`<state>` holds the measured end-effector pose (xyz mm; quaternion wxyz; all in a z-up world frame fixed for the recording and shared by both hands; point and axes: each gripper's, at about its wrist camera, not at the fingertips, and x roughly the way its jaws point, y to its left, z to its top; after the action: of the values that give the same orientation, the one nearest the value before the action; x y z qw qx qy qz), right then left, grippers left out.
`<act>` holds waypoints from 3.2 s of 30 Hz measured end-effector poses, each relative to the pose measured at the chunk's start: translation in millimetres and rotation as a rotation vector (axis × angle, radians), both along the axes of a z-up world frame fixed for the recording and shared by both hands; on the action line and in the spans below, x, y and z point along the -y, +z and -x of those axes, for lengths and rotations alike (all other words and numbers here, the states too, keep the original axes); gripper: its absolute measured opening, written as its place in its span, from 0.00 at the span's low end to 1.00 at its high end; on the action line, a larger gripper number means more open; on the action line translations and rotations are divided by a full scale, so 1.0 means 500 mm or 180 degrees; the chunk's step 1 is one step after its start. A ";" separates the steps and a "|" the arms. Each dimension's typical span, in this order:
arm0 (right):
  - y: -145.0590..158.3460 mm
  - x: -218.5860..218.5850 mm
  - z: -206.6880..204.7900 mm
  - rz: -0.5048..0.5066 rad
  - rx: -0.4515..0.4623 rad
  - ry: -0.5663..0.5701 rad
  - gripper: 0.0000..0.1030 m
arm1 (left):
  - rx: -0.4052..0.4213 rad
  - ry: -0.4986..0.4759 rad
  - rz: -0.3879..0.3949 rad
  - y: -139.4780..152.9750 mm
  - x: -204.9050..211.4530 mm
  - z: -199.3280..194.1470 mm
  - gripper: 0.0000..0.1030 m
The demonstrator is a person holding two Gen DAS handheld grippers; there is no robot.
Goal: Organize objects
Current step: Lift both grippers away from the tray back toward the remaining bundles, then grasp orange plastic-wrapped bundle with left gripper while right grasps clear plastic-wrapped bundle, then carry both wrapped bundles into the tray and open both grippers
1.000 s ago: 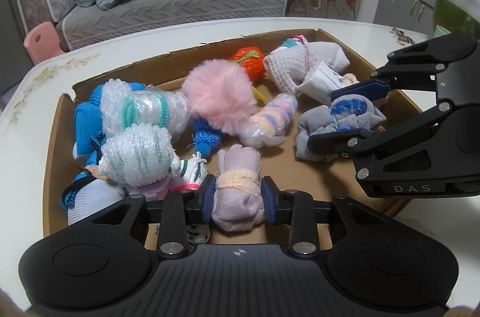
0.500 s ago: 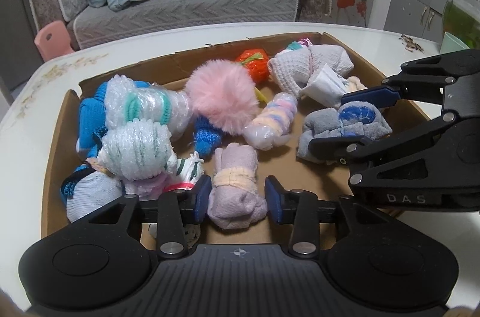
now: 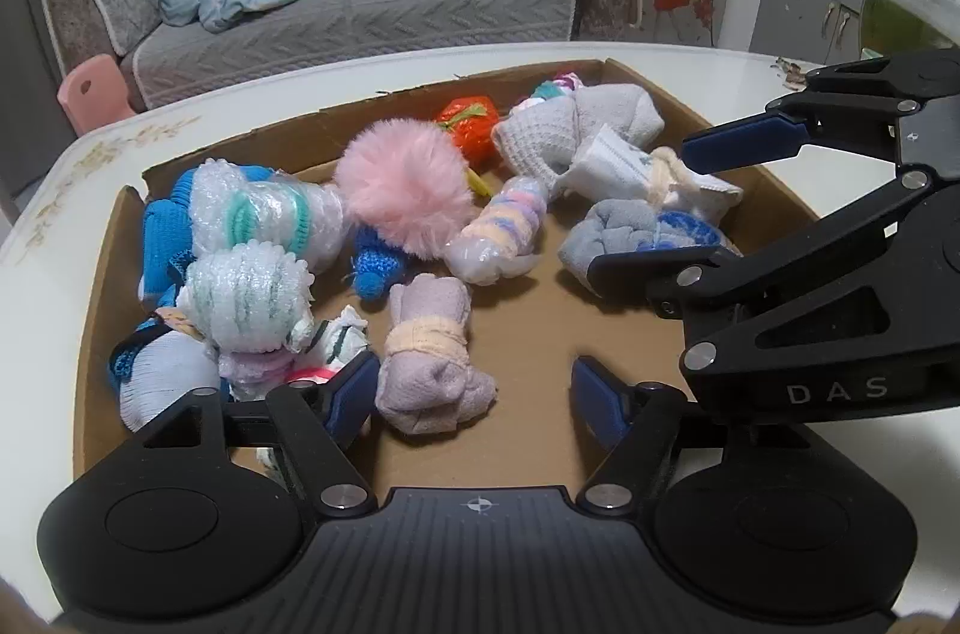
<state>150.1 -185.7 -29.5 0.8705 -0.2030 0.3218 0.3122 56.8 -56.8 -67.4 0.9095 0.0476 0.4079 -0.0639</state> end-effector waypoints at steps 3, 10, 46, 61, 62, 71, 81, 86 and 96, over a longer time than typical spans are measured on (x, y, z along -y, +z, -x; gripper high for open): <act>0.009 0.002 0.006 -0.0029 0.0025 0.0000 0.65 | 0.0014 0.0011 0.0029 0.008 -0.002 0.004 0.75; 0.029 0.003 0.028 -0.0099 0.0036 -0.0006 0.67 | 0.0128 0.0058 -0.0076 0.027 0.004 0.028 0.86; 0.017 0.047 0.262 -0.0832 -0.0171 -0.0544 0.81 | 0.0415 0.0604 0.0230 0.048 -0.156 0.259 0.93; -0.080 -0.010 0.287 -0.0510 -0.0157 0.0332 0.85 | 0.0342 0.0164 0.0484 -0.002 -0.143 0.253 0.98; -0.085 -0.012 0.283 -0.0486 -0.0167 0.0368 0.85 | 0.0322 0.0154 0.0493 -0.005 -0.138 0.247 0.98; -0.103 -0.001 0.279 -0.0548 -0.0270 0.0446 0.73 | 0.0213 0.0073 0.0588 -0.026 -0.114 0.214 0.89; -0.089 0.050 0.298 -0.0659 -0.0266 0.0343 0.70 | 0.0219 -0.0087 0.0504 -0.032 -0.090 0.215 0.55; -0.066 0.084 0.293 -0.0705 -0.0216 0.0258 0.70 | 0.0253 -0.0196 0.0387 -0.028 -0.074 0.224 0.53; 0.003 0.115 0.257 -0.0660 0.0038 0.0180 0.70 | 0.0422 -0.0242 0.0342 0.043 -0.073 0.231 0.53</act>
<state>21.5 -243.2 -28.1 0.8796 -0.1227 0.2767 0.3671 -58.5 -20.1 -45.9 0.9327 0.0183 0.3408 -0.1168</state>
